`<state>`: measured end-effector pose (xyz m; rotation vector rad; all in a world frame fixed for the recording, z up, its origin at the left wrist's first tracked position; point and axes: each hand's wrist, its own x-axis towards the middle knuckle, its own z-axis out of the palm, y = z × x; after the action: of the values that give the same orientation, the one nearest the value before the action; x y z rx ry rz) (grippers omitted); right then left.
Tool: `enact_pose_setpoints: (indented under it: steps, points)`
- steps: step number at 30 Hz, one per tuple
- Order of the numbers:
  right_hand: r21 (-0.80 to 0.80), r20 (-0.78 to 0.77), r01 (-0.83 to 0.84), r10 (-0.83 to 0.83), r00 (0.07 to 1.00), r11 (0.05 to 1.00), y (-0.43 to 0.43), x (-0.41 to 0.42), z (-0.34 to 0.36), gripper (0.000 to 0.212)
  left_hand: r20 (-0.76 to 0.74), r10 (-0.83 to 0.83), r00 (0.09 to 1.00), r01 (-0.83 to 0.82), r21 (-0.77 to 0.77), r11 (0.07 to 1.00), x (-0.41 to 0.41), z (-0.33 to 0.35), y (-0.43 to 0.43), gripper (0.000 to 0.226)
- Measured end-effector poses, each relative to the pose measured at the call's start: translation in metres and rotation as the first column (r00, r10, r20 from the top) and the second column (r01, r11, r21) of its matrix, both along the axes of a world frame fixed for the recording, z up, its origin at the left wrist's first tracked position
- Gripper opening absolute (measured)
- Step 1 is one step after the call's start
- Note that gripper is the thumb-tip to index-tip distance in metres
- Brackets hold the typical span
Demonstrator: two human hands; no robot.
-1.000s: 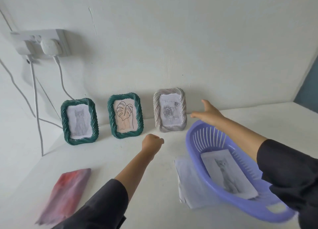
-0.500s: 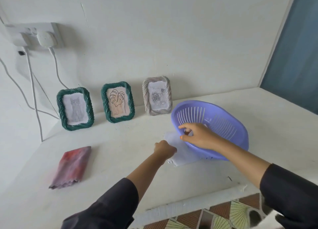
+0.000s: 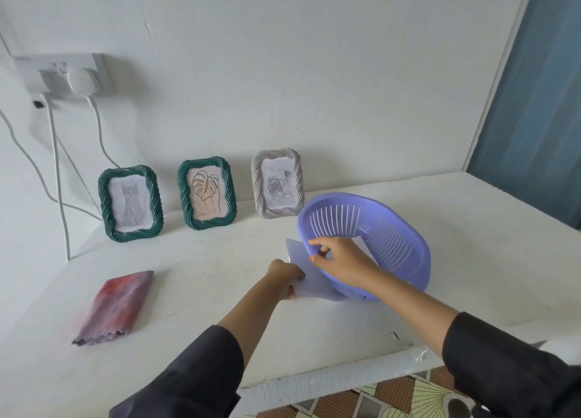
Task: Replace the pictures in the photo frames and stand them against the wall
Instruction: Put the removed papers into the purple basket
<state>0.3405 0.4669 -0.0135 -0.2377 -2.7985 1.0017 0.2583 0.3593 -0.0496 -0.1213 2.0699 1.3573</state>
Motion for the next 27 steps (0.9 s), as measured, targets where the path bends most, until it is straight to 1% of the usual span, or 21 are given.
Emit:
enact_pose_setpoints:
  steps: [2,3,5,7,8,9,10,11,12,13,14,15,16,17,19,21,23,24,26,27]
  points:
    - [-0.001,0.008,-0.005,0.005,1.000,1.000,0.001,-0.001,0.000,0.040,-0.026,0.042,0.999,-0.042,-0.002,0.999,-0.008,0.005,-0.007,0.024]
    - [0.001,0.019,-0.012,0.012,1.000,1.000,0.001,-0.002,0.001,0.040,-0.074,0.077,0.994,-0.078,-0.010,0.997,-0.012,0.010,-0.011,0.023]
    - [0.015,0.037,-0.019,0.018,0.999,1.000,0.002,-0.003,0.004,0.038,-0.233,0.151,0.961,-0.162,-0.031,0.986,-0.022,0.023,-0.019,0.025]
    - [-0.005,0.023,0.025,-0.025,0.999,1.000,0.004,-0.008,0.011,0.040,-0.462,0.173,0.870,-0.220,-0.051,0.974,-0.028,0.042,-0.025,0.021]
    - [-0.047,0.002,0.060,-0.060,0.998,0.997,0.004,-0.011,0.017,0.042,-0.571,0.148,0.807,-0.219,-0.057,0.974,-0.026,0.053,-0.025,0.014]
    - [-0.123,-0.025,0.085,-0.089,0.996,0.989,0.005,-0.015,0.026,0.043,-0.663,0.113,0.740,-0.205,-0.063,0.977,-0.021,0.066,-0.023,0.011]
    - [-0.244,-0.044,0.094,-0.108,0.993,0.965,0.005,-0.020,0.034,0.043,-0.735,0.074,0.674,-0.186,-0.072,0.980,-0.013,0.078,-0.020,0.011]
    - [-0.391,-0.045,0.092,-0.119,0.992,0.916,0.005,-0.023,0.043,0.040,-0.786,0.027,0.617,-0.156,-0.088,0.984,-0.003,0.088,-0.014,0.010]
    - [-0.529,-0.025,0.088,-0.119,0.993,0.844,0.005,-0.026,0.052,0.034,-0.818,-0.033,0.575,-0.117,-0.122,0.986,0.007,0.096,-0.007,0.008]
    - [-0.619,-0.005,0.083,-0.110,0.994,0.781,0.005,-0.027,0.060,0.030,-0.831,-0.105,0.545,-0.066,-0.168,0.983,0.016,0.101,0.002,0.007]
    - [-0.671,0.000,0.072,-0.097,0.995,0.738,0.005,-0.027,0.066,0.029,-0.837,-0.194,0.512,-0.007,-0.230,0.973,0.023,0.103,0.011,0.009]
    - [-0.693,-0.006,0.070,-0.103,0.995,0.718,0.007,-0.027,0.069,0.029,-0.835,-0.277,0.475,0.048,-0.290,0.956,0.031,0.104,0.020,0.013]
    - [-0.707,-0.018,0.085,-0.139,0.990,0.702,0.009,-0.028,0.069,0.025,-0.827,-0.347,0.442,0.097,-0.341,0.935,0.037,0.104,0.027,0.017]
    - [-0.713,-0.035,0.115,-0.199,0.979,0.692,0.013,-0.028,0.069,0.019,-0.820,-0.380,0.427,0.144,-0.353,0.924,0.043,0.104,0.033,0.019]
    - [-0.699,-0.051,0.207,-0.337,0.940,0.685,0.025,-0.032,0.062,0.016,-0.794,-0.406,0.452,0.237,-0.331,0.913,0.049,0.101,0.041,0.023]
    - [-0.680,0.002,0.312,-0.424,0.906,0.663,0.043,-0.034,0.054,0.022,-0.758,-0.400,0.516,0.262,-0.305,0.916,0.045,0.095,0.042,0.032]
    - [-0.669,0.125,0.379,-0.406,0.905,0.640,0.063,-0.035,0.042,0.030,-0.731,-0.364,0.576,0.221,-0.290,0.931,0.032,0.087,0.040,0.034]
    - [-0.641,0.214,0.423,-0.379,0.900,0.641,0.071,-0.034,0.035,0.032,-0.723,-0.348,0.596,0.180,-0.302,0.936,0.024,0.083,0.038,0.033]
    - [-0.513,0.388,0.510,-0.344,0.855,0.690,0.081,-0.033,0.020,0.034,-0.683,-0.349,0.641,0.111,-0.368,0.923,0.011,0.072,0.034,0.036]
    - [-0.446,0.452,0.533,-0.333,0.828,0.720,0.084,-0.033,0.013,0.035,-0.650,-0.361,0.669,0.105,-0.398,0.911,0.006,0.067,0.031,0.040]
